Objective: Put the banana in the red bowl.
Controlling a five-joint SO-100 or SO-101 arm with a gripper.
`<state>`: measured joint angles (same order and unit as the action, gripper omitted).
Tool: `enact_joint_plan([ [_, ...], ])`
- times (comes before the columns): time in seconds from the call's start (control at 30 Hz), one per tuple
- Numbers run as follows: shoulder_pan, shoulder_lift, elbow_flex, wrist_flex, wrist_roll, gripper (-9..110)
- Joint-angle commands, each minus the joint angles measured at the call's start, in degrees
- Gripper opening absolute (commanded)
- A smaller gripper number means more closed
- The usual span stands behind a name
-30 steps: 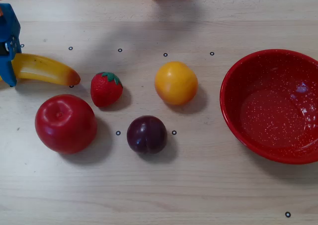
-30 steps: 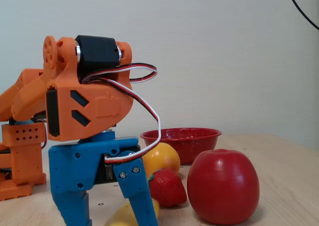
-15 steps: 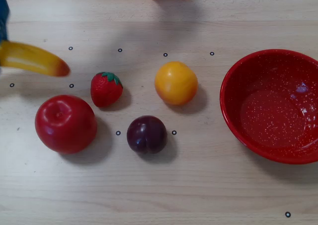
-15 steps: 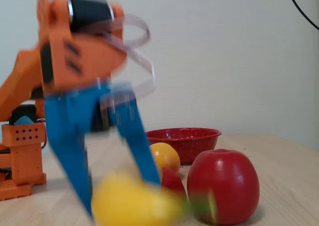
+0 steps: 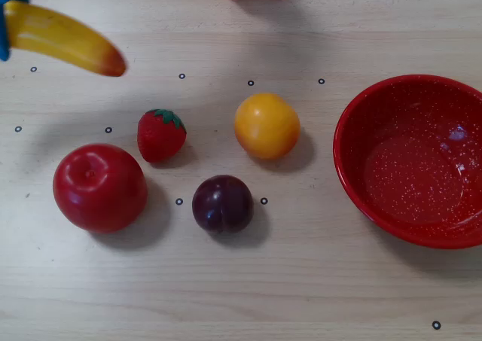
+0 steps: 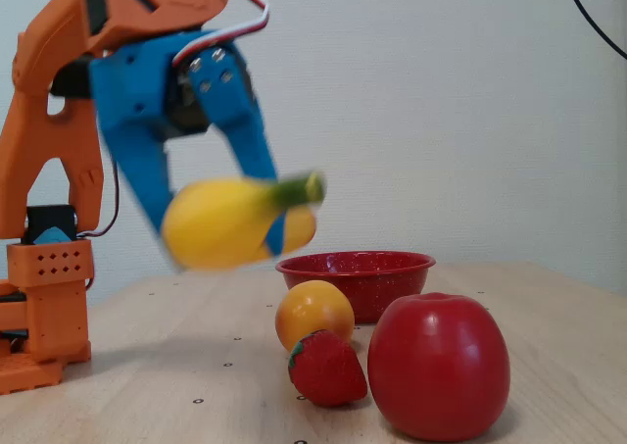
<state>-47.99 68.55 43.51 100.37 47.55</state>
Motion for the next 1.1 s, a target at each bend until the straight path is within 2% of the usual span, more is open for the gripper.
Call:
enact_joint_plan([
  [0.0,3.6,12.3,2.3,-3.2,-4.6,0],
  [0.23,16.2,25.8,15.4,-4.7,-14.0,0],
  [0.57,41.0,40.1,25.6,-10.0,-28.0,0],
  [0.87,59.5,49.2,35.5,-19.7,-34.0,0],
  [1.07,68.5,50.0,42.2,-30.7,-36.9,0],
])
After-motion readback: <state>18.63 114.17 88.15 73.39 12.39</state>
